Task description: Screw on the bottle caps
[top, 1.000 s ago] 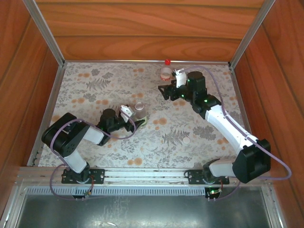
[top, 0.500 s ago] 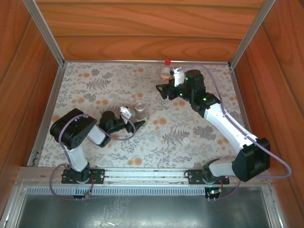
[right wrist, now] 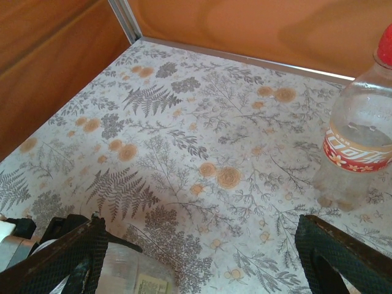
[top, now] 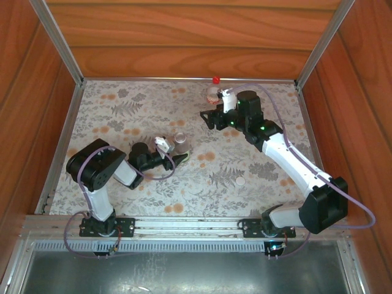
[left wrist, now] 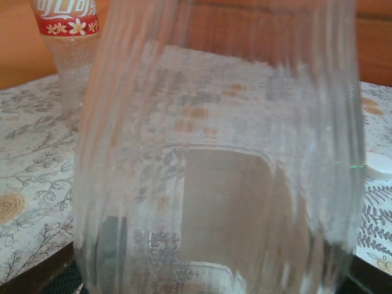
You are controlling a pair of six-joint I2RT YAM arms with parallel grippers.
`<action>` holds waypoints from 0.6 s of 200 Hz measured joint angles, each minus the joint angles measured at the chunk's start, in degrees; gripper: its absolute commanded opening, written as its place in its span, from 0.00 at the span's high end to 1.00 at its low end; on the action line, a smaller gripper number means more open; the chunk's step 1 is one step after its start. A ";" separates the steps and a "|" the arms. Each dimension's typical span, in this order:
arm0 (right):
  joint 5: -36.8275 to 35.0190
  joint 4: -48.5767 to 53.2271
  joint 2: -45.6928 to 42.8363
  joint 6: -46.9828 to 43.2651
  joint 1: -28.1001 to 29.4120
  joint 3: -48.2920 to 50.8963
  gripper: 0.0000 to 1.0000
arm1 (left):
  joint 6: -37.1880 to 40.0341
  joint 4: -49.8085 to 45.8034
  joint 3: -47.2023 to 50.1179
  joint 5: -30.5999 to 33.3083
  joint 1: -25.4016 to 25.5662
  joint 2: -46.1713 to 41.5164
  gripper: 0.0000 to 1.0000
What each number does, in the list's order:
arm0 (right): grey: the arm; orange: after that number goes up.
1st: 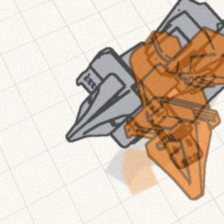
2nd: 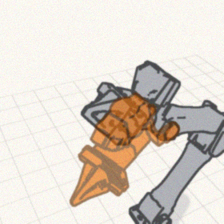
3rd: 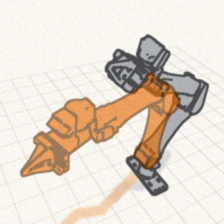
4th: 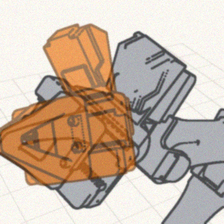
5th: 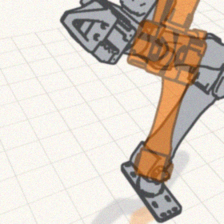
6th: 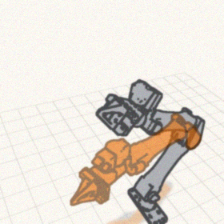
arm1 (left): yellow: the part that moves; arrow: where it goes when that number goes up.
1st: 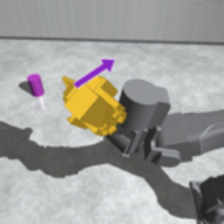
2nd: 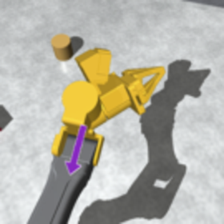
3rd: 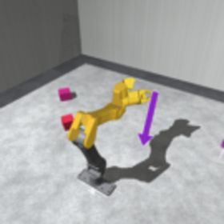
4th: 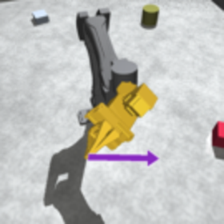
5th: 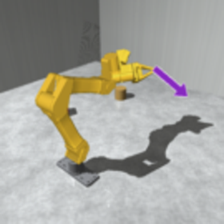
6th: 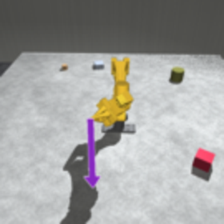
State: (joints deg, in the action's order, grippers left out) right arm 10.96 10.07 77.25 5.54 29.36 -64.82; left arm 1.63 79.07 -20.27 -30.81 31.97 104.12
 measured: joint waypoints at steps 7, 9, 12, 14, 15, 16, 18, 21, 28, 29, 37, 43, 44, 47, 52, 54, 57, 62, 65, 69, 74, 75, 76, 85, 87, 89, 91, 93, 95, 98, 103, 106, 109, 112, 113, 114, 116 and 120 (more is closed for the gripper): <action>-0.04 0.07 0.00 0.00 0.00 0.00 0.15 | -0.17 0.20 -0.09 -0.09 -0.02 0.15 0.39; -0.07 0.11 0.00 0.00 0.00 0.00 0.15 | -0.04 0.20 -0.09 -0.15 -0.02 0.20 0.39; -0.11 0.15 0.00 0.00 0.00 0.00 0.15 | -0.13 0.20 -0.13 -0.15 -0.04 0.24 0.39; -0.15 0.15 0.00 0.00 0.00 0.00 0.15 | -0.09 0.22 -0.13 -0.17 -0.02 0.24 0.39; -0.15 0.17 0.00 0.00 0.00 0.00 0.15 | -0.11 0.24 -0.13 -0.20 -0.04 0.26 0.39; -0.17 0.20 0.00 0.00 0.00 0.00 0.15 | -0.11 0.24 -0.13 -0.22 -0.02 0.26 0.39; -0.20 0.22 0.00 0.00 0.00 0.00 0.15 | -0.11 0.24 -0.15 -0.24 -0.04 0.31 0.40; -0.22 0.24 0.00 0.00 -0.02 0.00 0.15 | -0.11 0.26 -0.15 -0.24 -0.04 0.31 0.40; -0.24 0.26 0.00 0.00 0.00 0.00 0.15 | -0.13 0.28 -0.15 -0.39 -0.04 0.33 0.42; -0.24 0.26 0.00 0.00 0.00 0.00 0.15 | -0.15 0.26 -0.15 -0.39 -0.04 0.33 0.42; -0.28 0.26 0.00 0.00 0.00 0.00 0.15 | -0.17 0.28 -0.15 -0.48 -0.04 0.33 0.42; -0.31 0.28 0.00 0.00 0.00 -0.04 0.15 | -0.15 0.28 -0.15 -0.52 -0.04 0.33 0.43; -0.31 0.28 0.00 0.00 0.00 -0.04 0.14 | -0.13 0.28 -0.15 -0.52 -0.04 0.33 0.43; -0.33 0.26 0.00 0.00 0.00 -0.07 0.14 | -0.17 0.28 -0.15 -0.52 -0.04 0.33 0.43; -0.37 0.26 0.00 0.00 0.00 -0.07 0.15 | -0.15 0.28 -0.15 -0.52 -0.04 0.33 0.45; -0.37 0.26 0.00 0.00 0.00 -0.07 0.15 | -0.15 0.26 -0.15 -0.52 -0.04 0.33 0.45; -0.39 0.28 0.00 0.00 0.00 -0.09 0.15 | -0.17 0.26 -0.15 -0.52 -0.04 0.33 0.46; -0.42 0.28 0.00 0.00 0.00 -0.09 0.15 | -0.15 0.26 -0.15 -0.52 -0.04 0.33 0.47; -0.42 0.28 0.00 0.00 0.00 -0.09 0.15 | -0.15 0.22 -0.15 -0.52 -0.04 0.28 0.47; -0.44 0.31 0.00 0.00 0.00 -0.07 0.15 | -0.15 0.17 -0.15 -0.52 -0.04 0.22 0.47; -0.44 0.37 0.00 0.00 0.00 -0.07 0.15 | -0.15 -0.04 -0.15 -0.52 -0.04 0.07 0.47; -0.44 0.42 0.00 -0.02 0.00 -0.09 0.15 | -0.15 -0.13 -0.15 -0.52 -0.04 0.02 0.47; -0.44 0.44 -0.02 -0.02 0.00 -0.09 0.15 | -0.15 -0.17 -0.15 -0.52 -0.04 -0.02 0.47; -0.50 0.72 -0.17 -0.04 0.00 -0.09 0.14 | -0.13 -1.05 -0.15 -0.52 -0.04 -0.61 0.47; -0.55 0.81 -0.22 -0.07 0.00 -0.07 0.14 | -0.11 -1.29 -0.15 -0.55 -0.04 -0.79 0.47; -0.61 1.01 -0.35 -0.07 0.00 -0.07 0.14 | -0.11 -1.42 -0.15 -0.55 -0.04 -0.94 0.47; -0.66 1.11 -0.42 -0.07 0.00 -0.07 0.14 | -0.07 -1.64 -0.15 -0.52 -0.04 -1.16 0.47; -0.76 1.25 -0.50 -0.09 0.00 -0.07 0.13 | -0.04 -1.81 -0.15 -0.52 -0.04 -1.29 0.47; -0.79 1.38 -0.59 -0.09 0.00 -0.07 0.13 | -0.02 -2.05 -0.17 -0.52 -0.04 -1.53 0.47; -0.94 1.57 -0.85 -0.09 0.00 0.00 0.13 | 0.04 -2.36 -0.17 -0.52 -0.04 -1.86 0.47; -1.25 1.84 -1.40 -0.11 0.00 0.24 0.12 | 0.09 -2.78 -0.17 -0.52 -0.04 -2.38 0.47; -1.49 1.92 -1.75 -0.13 0.00 0.44 0.12 | 0.11 -3.19 -0.20 -0.52 -0.04 -2.73 0.47; -1.66 2.16 -2.23 -0.15 0.00 0.70 0.11 | 0.13 -3.45 -0.24 -0.52 -0.04 -3.04 0.47; -1.88 2.40 -2.75 -0.15 0.00 0.98 0.11 | 0.17 -3.89 -0.28 -0.52 -0.04 -3.43 0.47; -1.92 2.49 -2.86 -0.20 0.00 1.07 0.11 | 0.20 -4.00 -0.31 -0.50 -0.04 -3.52 0.47; -1.95 2.56 -3.02 -0.20 0.00 1.14 0.11 | 0.24 -4.22 -0.33 -0.52 -0.04 -3.72 0.47; -2.03 2.91 -3.45 -0.17 0.00 1.36 0.11 | 0.26 -4.39 -0.35 -0.50 -0.04 -3.91 0.47; -2.21 3.37 -4.20 -0.15 0.00 1.75 0.10 | 0.33 -4.96 -0.44 -0.50 -0.04 -4.44 0.47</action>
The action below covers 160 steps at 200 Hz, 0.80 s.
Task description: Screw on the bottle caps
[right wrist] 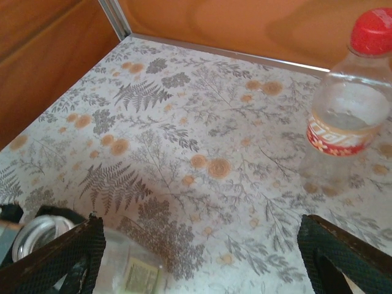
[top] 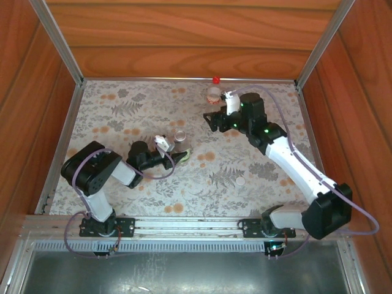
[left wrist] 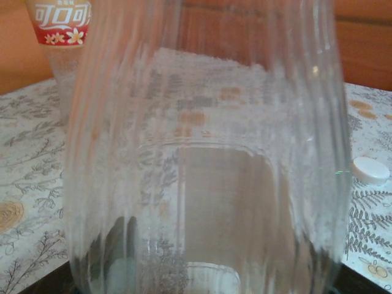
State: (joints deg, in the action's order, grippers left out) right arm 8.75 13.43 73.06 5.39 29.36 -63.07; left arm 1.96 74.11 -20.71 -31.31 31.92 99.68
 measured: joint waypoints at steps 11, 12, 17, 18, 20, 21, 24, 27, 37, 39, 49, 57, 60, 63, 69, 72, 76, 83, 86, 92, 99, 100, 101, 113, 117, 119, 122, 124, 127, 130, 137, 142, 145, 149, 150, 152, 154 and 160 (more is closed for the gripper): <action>-0.72 1.97 -2.47 0.22 0.00 1.29 0.10 | 0.44 -1.68 -0.35 0.00 0.00 -1.38 0.47; -0.76 2.10 -2.62 0.26 0.00 1.36 0.10 | 0.48 -1.84 -0.37 -0.02 0.00 -1.49 0.47; -1.14 3.15 -3.87 0.74 0.00 1.97 0.10 | 0.70 -2.73 -0.59 -0.02 0.00 -2.16 0.47; -1.20 3.30 -4.04 0.85 0.00 2.05 0.10 | 0.74 -2.86 -0.63 -0.02 0.00 -2.25 0.47; -1.33 3.61 -4.33 0.85 0.00 2.23 0.10 | 0.81 -3.13 -0.70 -0.02 0.00 -2.43 0.47; -1.42 3.93 -4.68 0.92 0.00 2.43 0.10 | 0.85 -3.37 -0.76 -0.04 0.00 -2.62 0.47; -1.66 4.57 -5.40 1.51 0.00 2.80 0.10 | 0.92 -3.67 -0.85 -0.04 0.00 -2.89 0.47; -1.81 5.03 -5.86 1.81 0.00 3.08 0.10 | 1.05 -4.13 -0.98 -0.04 0.00 -3.23 0.47; -2.75 7.43 -8.20 3.58 0.00 4.44 0.06 | 1.27 -5.73 -1.42 -0.07 0.02 -4.28 0.47; -2.73 7.78 -8.48 3.85 0.00 4.63 0.05 | 1.27 -6.16 -1.53 -0.09 0.02 -4.52 0.47; -3.54 10.51 -10.29 5.33 0.00 5.92 0.05 | 1.49 -7.87 -2.10 -0.11 0.02 -5.40 0.47; -4.63 13.29 -11.41 6.56 0.00 6.78 0.07 | 1.81 -9.46 -2.64 -0.11 0.15 -6.05 0.47; -5.16 14.49 -11.67 7.21 -0.02 6.97 0.07 | 1.97 -10.14 -2.91 -0.11 0.20 -6.29 0.47; -5.95 15.74 -11.85 7.74 -0.02 7.15 0.08 | 2.14 -10.80 -3.17 -0.11 0.24 -6.54 0.47; -7.17 18.14 -11.96 8.85 -0.02 7.23 0.08 | 2.32 -11.96 -3.63 -0.11 0.39 -6.91 0.47; -8.07 19.61 -11.93 9.79 -0.02 7.26 0.08 | 2.43 -12.66 -3.93 -0.13 0.44 -7.17 0.47; -9.31 21.94 -11.76 10.84 -0.02 7.26 0.09 | 2.58 -13.49 -4.26 -0.13 0.50 -7.45 0.47; -11.06 25.18 -11.28 12.46 -0.07 7.26 0.09 | 2.80 -14.88 -4.81 -0.17 0.66 -8.02 0.47; -11.80 26.67 -10.99 13.18 -0.09 7.26 0.09 | 2.84 -15.58 -5.05 -0.24 0.76 -8.33 0.47; -13.05 29.35 -10.32 14.69 -0.11 7.26 0.09 | 3.08 -16.63 -5.40 -0.37 0.81 -8.83 0.47; -14.10 32.11 -9.44 16.22 -0.13 7.30 0.12 | 3.39 -17.94 -5.77 -0.50 0.92 -9.49 0.47; -14.25 32.41 -9.33 16.37 -0.13 7.30 0.12 | 3.48 -18.23 -5.88 -0.50 0.94 -9.64 0.47; -14.40 33.03 -9.14 16.63 -0.13 7.30 0.13 | 3.52 -18.40 -5.92 -0.52 0.94 -9.70 0.47; -15.30 36.70 -7.39 19.10 -0.15 7.50 0.15 | 4.11 -20.46 -6.58 -0.55 1.09 -10.62 0.47; -15.39 37.57 -6.86 20.06 -0.15 7.67 0.16 | 4.33 -21.09 -6.80 -0.55 1.09 -10.86 0.47; -15.43 37.83 -6.64 20.24 -0.13 7.76 0.16 | 4.39 -21.35 -6.88 -0.55 1.11 -10.93 0.47; -15.47 38.42 -6.32 20.87 -0.13 7.96 0.16 | 4.57 -21.81 -7.04 -0.55 1.11 -11.08 0.47; -15.54 38.82 -6.01 21.24 -0.13 8.13 0.17 | 4.70 -22.10 -7.15 -0.55 1.11 -11.15 0.47; -15.63 39.32 -5.66 21.66 -0.13 8.37 0.17 | 4.83 -22.47 -7.26 -0.55 1.11 -11.21 0.47; -15.69 39.89 -5.25 22.27 -0.13 8.59 0.19 | 4.96 -22.91 -7.39 -0.55 1.11 -11.30 0.47; -15.85 40.83 -4.37 23.12 -0.13 9.14 0.22 | 5.29 -23.61 -7.63 -0.55 1.11 -11.32 0.47; -15.98 41.55 -3.58 23.89 -0.13 9.49 0.23 | 5.46 -24.15 -7.76 -0.55 1.11 -11.32 0.47; -16.04 41.92 -3.08 23.98 -0.13 9.62 0.24 | 5.62 -24.50 -7.82 -0.55 1.11 -11.30 0.47; -16.04 42.29 -2.51 24.41 -0.13 9.79 0.25 | 5.70 -24.92 -7.87 -0.55 1.11 -11.30 0.47; -16.00 42.36 -2.38 24.55 -0.13 9.84 0.25 | 5.73 -24.94 -7.87 -0.55 1.11 -11.30 0.47; -16.04 42.53 -1.92 24.74 -0.13 9.92 0.25 | 5.79 -25.20 -7.89 -0.57 1.11 -11.30 0.47; -16.04 42.62 -1.70 24.83 -0.13 9.97 0.26 | 5.77 -25.33 -7.91 -0.57 1.11 -11.30 0.47; -15.98 42.93 -0.63 25.27 -0.13 10.14 0.27 | 5.88 -25.90 -7.96 -0.57 1.11 -11.30 0.47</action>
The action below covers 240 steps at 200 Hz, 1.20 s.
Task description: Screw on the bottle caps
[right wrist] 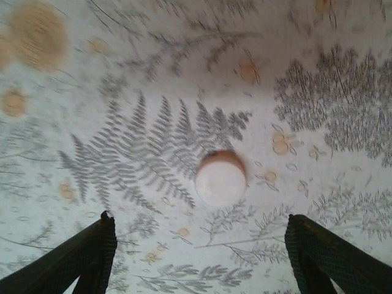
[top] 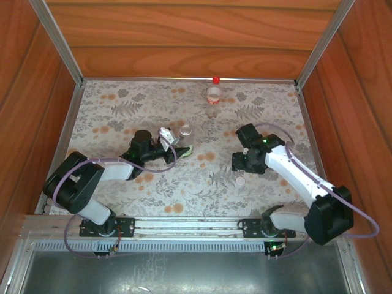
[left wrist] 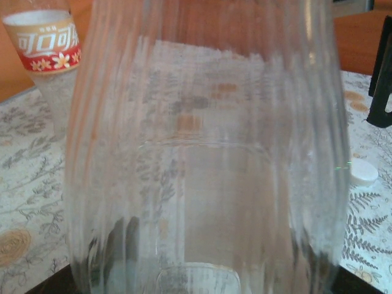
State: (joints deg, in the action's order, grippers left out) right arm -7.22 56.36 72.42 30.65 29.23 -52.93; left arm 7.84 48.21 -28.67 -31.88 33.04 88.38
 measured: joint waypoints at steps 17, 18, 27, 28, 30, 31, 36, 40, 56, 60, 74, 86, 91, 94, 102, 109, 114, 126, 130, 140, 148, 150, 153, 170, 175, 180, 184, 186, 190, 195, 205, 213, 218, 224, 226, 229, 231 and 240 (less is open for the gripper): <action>0.42 -0.22 2.80 0.90 0.00 0.42 0.27 | 0.17 -0.94 -0.02 -0.15 0.00 0.00 0.47; 0.46 -0.24 2.95 0.92 0.00 0.46 0.27 | 0.20 -1.03 -0.02 -0.20 0.00 0.00 0.47; 0.94 -0.68 4.39 1.14 0.00 0.81 0.28 | 0.26 -1.40 -0.11 -0.37 0.00 0.00 0.47; 1.05 -0.76 4.63 1.18 0.00 0.85 0.28 | 0.26 -1.42 -0.11 -0.39 0.00 0.00 0.47; 1.11 -0.85 4.87 1.20 0.00 0.92 0.28 | 0.28 -1.51 -0.15 -0.42 0.00 0.00 0.47; 1.16 -0.94 5.18 1.22 0.00 0.98 0.28 | 0.28 -1.53 -0.17 -0.44 0.00 0.00 0.47; 1.38 -1.16 5.99 1.31 0.00 1.16 0.29 | 0.31 -1.64 -0.22 -0.52 0.00 0.00 0.47; 1.51 -1.42 6.75 1.33 -0.02 1.33 0.29 | 0.31 -1.66 -0.24 -0.59 0.00 0.00 0.47; 2.27 -2.56 9.81 1.70 0.00 2.19 0.30 | 0.31 -1.84 -0.31 -0.96 0.00 0.00 0.47; 2.45 -2.86 10.51 1.73 0.00 2.38 0.30 | 0.33 -1.92 -0.31 -1.01 0.02 0.00 0.47; 2.99 -3.87 12.39 2.01 0.00 3.19 0.31 | 0.33 -2.05 -0.31 -1.07 0.02 0.02 0.47; 3.32 -4.76 13.25 2.23 -0.02 3.96 0.32 | 0.33 -2.12 -0.31 -1.16 0.02 0.02 0.47; 3.45 -5.16 13.51 2.32 -0.02 4.26 0.32 | 0.33 -2.16 -0.33 -1.22 0.02 0.02 0.47; 3.48 -5.35 13.62 2.38 -0.02 4.44 0.32 | 0.33 -2.19 -0.33 -1.25 0.02 0.02 0.47; 3.61 -5.84 13.94 2.49 -0.04 4.79 0.33 | 0.33 -2.38 -0.33 -1.27 0.02 0.02 0.47; 3.65 -6.27 14.34 2.54 -0.07 5.05 0.33 | 0.31 -2.51 -0.33 -1.29 0.02 0.02 0.47; 3.65 -6.56 14.62 2.54 -0.09 5.20 0.34 | 0.33 -2.62 -0.33 -1.33 0.02 0.02 0.47; 3.67 -7.52 15.30 2.67 -0.15 5.70 0.36 | 0.33 -2.91 -0.33 -1.42 0.02 0.02 0.47; 3.67 -7.69 15.50 2.75 -0.22 5.81 0.37 | 0.33 -2.97 -0.33 -1.44 0.02 0.02 0.47; 3.69 -8.24 16.06 2.86 -0.44 6.08 0.38 | 0.33 -3.06 -0.33 -1.46 0.02 0.02 0.47; 3.69 -8.66 16.41 2.97 -0.57 6.25 0.38 | 0.33 -3.10 -0.33 -1.46 0.04 0.02 0.47; 3.69 -8.72 16.48 2.95 -0.63 6.27 0.39 | 0.33 -3.13 -0.35 -1.46 0.02 0.02 0.47; 3.72 -8.83 16.59 2.95 -0.76 6.32 0.39 | 0.33 -3.17 -0.37 -1.49 0.02 0.02 0.47; 3.96 -9.27 16.81 2.93 -1.22 6.47 0.39 | 0.33 -3.32 -0.52 -1.53 0.04 0.02 0.47; 3.96 -9.31 16.81 2.93 -1.33 6.47 0.40 | 0.33 -3.32 -0.63 -1.53 0.04 0.02 0.47; 4.07 -9.40 16.81 2.91 -1.53 6.47 0.41 | 0.31 -3.30 -0.68 -1.55 0.02 0.02 0.47; 4.17 -9.49 16.83 2.89 -1.60 6.47 0.42 | 0.31 -3.34 -0.76 -1.57 0.04 0.02 0.47; 4.22 -9.51 16.85 2.91 -1.62 6.47 0.42 | 0.31 -3.34 -0.76 -1.60 0.02 0.02 0.47; 4.28 -9.57 16.87 2.91 -1.68 6.47 0.43 | 0.31 -3.34 -0.83 -1.62 0.04 0.02 0.47; 4.39 -9.64 16.87 2.93 -1.88 6.47 0.44 | 0.33 -3.37 -0.92 -1.64 0.04 0.02 0.47; 4.48 -9.73 16.90 2.93 -1.95 6.47 0.45 | 0.33 -3.34 -0.98 -1.70 0.02 0.02 0.47; 4.48 -9.81 16.90 2.91 -1.97 6.47 0.47 | 0.31 -3.37 -1.01 -1.79 0.04 0.02 0.47; 4.48 -9.86 16.90 2.91 -1.97 6.47 0.47 | 0.31 -3.37 -1.01 -1.86 0.04 0.02 0.47; 4.48 -9.88 16.90 2.91 -1.97 6.47 0.49 | 0.31 -3.37 -1.01 -1.92 0.04 0.02 0.47; 4.48 -9.90 16.90 2.89 -1.97 6.47 0.49 | 0.33 -3.37 -1.01 -1.95 0.04 0.02 0.47; 4.48 -9.90 16.90 2.95 -1.97 6.47 0.49 | 0.33 -3.37 -1.01 -1.99 0.04 0.02 0.47; 4.48 -9.90 16.90 2.91 -1.97 6.47 0.50 | 0.33 -3.37 -1.01 -1.99 0.04 0.02 0.47; 4.46 -9.92 16.90 2.86 -1.97 6.47 0.52 | 0.33 -3.39 -1.01 -2.08 0.04 0.02 0.47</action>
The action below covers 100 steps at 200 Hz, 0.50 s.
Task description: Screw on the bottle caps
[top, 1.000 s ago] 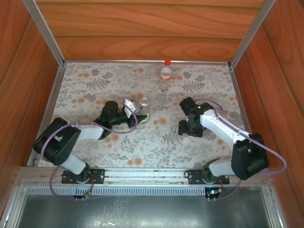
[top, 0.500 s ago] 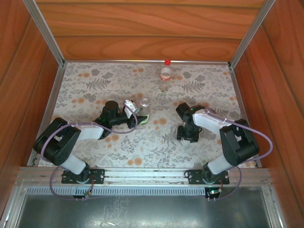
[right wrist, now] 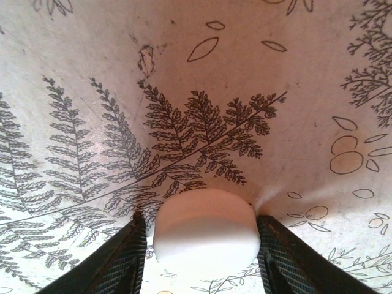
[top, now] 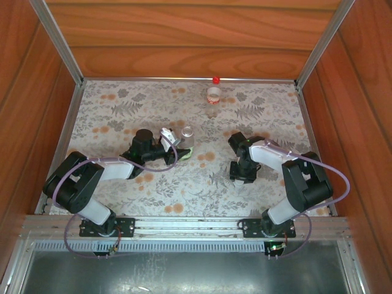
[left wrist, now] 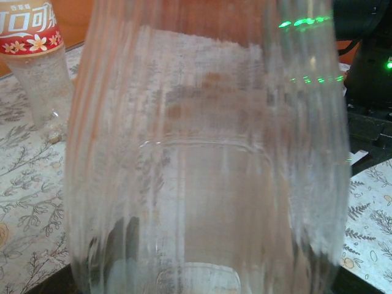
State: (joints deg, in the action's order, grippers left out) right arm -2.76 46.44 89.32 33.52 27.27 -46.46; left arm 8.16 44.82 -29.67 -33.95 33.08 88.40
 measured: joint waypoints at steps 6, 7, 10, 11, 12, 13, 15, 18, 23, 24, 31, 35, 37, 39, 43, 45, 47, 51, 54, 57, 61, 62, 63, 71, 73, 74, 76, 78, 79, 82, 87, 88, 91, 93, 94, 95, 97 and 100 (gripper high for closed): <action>0.00 0.00 0.00 0.09 -0.04 0.00 0.52 | 0.00 0.00 0.00 -0.04 0.00 0.00 0.47; 0.00 -0.02 0.00 0.02 -0.04 0.00 0.52 | 0.00 0.00 0.00 -0.04 0.00 0.00 0.47; 0.00 -0.02 0.00 0.09 -0.04 0.00 0.53 | 0.00 0.00 0.00 -0.09 0.00 0.00 0.47; 0.00 -0.02 0.00 0.04 -0.04 0.00 0.53 | -0.02 0.00 0.00 -0.13 0.00 0.00 0.47; 0.00 -0.02 0.00 0.04 -0.04 0.00 0.53 | -0.02 0.00 0.00 -0.15 0.00 0.00 0.47; 0.00 -0.02 0.00 0.04 -0.04 0.00 0.53 | -0.02 0.00 0.00 -0.17 0.00 0.00 0.47; 0.00 -0.02 0.00 0.07 -0.04 0.00 0.53 | 0.00 0.00 0.00 -0.22 0.00 0.00 0.47; 0.00 -0.02 0.00 0.07 -0.04 0.00 0.54 | -0.02 -0.02 0.00 -0.28 -0.02 0.00 0.47; 0.00 -0.02 0.00 0.07 -0.04 0.00 0.54 | -0.02 -0.04 0.00 -0.39 0.00 0.00 0.47; 0.00 -0.02 0.00 0.07 -0.04 0.00 0.54 | 0.00 -0.04 0.00 -0.39 0.00 0.00 0.47; 0.00 -0.02 0.00 0.07 -0.04 0.00 0.55 | 0.00 -0.07 0.00 -0.44 0.00 0.00 0.47; 0.02 0.00 0.00 0.04 -0.04 0.00 0.56 | 0.00 -0.09 0.00 -0.44 0.00 0.00 0.47; 0.02 0.00 0.00 0.07 -0.04 0.00 0.56 | -0.02 -0.09 0.00 -0.44 0.00 0.00 0.47; 0.02 0.00 0.00 0.00 -0.04 0.00 0.56 | 0.00 -0.09 0.00 -0.44 0.00 0.00 0.47; 0.00 0.00 0.00 0.04 -0.04 0.00 0.56 | 0.00 -0.11 0.00 -0.44 0.00 0.00 0.47; 0.02 0.00 0.00 0.04 -0.04 0.00 0.57 | 0.00 -0.11 0.00 -0.46 0.00 0.00 0.47; 0.02 0.00 0.00 0.02 -0.04 0.00 0.57 | -0.02 -0.11 0.00 -0.46 0.00 0.00 0.47; 0.02 0.02 0.00 0.04 -0.04 0.00 0.57 | 0.00 -0.11 0.00 -0.46 -0.02 0.00 0.47; 0.02 0.02 0.00 0.04 -0.04 0.00 0.57 | 0.00 -0.11 0.00 -0.48 0.00 0.00 0.47; 0.02 0.02 0.00 0.04 -0.04 0.00 0.57 | -0.02 -0.11 0.00 -0.48 0.00 0.00 0.47; 0.02 0.02 0.00 0.02 -0.04 0.00 0.58 | 0.00 -0.11 0.00 -0.48 0.00 0.00 0.47; 0.02 0.02 0.00 0.04 -0.04 0.00 0.58 | 0.00 -0.11 0.00 -0.48 -0.02 0.00 0.47; 0.02 0.02 0.00 0.04 -0.04 0.00 0.58 | -0.02 -0.11 0.00 -0.50 0.00 0.00 0.47; 0.02 0.02 0.00 0.02 -0.04 0.00 0.59 | 0.00 -0.13 0.00 -0.52 0.00 0.00 0.47; 0.02 0.04 0.00 0.02 -0.04 0.00 0.59 | 0.00 -0.11 0.00 -0.55 -0.02 0.00 0.47; 0.02 0.02 0.00 0.02 -0.04 0.00 0.59 | 0.00 -0.13 0.00 -0.55 -0.02 0.00 0.47; 0.00 0.02 0.00 0.02 -0.04 0.00 0.59 | 0.00 -0.13 0.00 -0.57 0.00 0.00 0.47; 0.00 0.02 0.00 0.04 -0.04 0.00 0.59 | -0.02 -0.11 0.00 -0.59 -0.02 0.00 0.47; 0.02 0.02 0.00 0.02 -0.04 0.00 0.58 | 0.00 -0.13 0.00 -0.61 0.00 0.00 0.47; 0.00 0.04 0.00 0.02 -0.04 0.00 0.59 | 0.00 -0.13 0.00 -0.63 0.00 0.00 0.47; 0.00 0.04 0.00 0.02 -0.04 0.00 0.59 | 0.00 -0.13 0.00 -0.68 0.00 0.00 0.47; 0.00 0.04 0.00 0.02 -0.04 -0.02 0.59 | 0.00 -0.13 0.00 -0.70 0.00 0.00 0.47; 0.00 0.07 0.00 0.04 -0.04 -0.02 0.58 | 0.00 -0.13 0.00 -0.72 -0.02 0.00 0.47; 0.00 0.07 0.00 0.02 -0.04 -0.02 0.58 | 0.00 -0.13 0.00 -0.74 0.00 0.00 0.47; 0.00 0.07 0.00 0.02 -0.04 -0.02 0.58 | -0.02 -0.13 0.00 -0.74 -0.02 0.00 0.47; 0.00 0.07 0.00 0.02 -0.04 -0.02 0.58 | -0.02 -0.13 0.00 -0.76 -0.02 0.00 0.47; 0.00 0.07 0.00 0.02 -0.04 -0.02 0.58 | 0.00 -0.13 0.00 -0.76 0.00 0.00 0.47; 0.00 0.07 -0.02 0.02 -0.04 -0.02 0.58 | 0.00 -0.13 0.00 -0.81 -0.02 0.00 0.47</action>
State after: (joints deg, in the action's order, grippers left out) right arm -2.76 46.50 89.30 33.54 27.22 -46.48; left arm 8.16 44.69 -29.67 -34.76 33.06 88.40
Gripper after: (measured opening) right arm 0.425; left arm 0.534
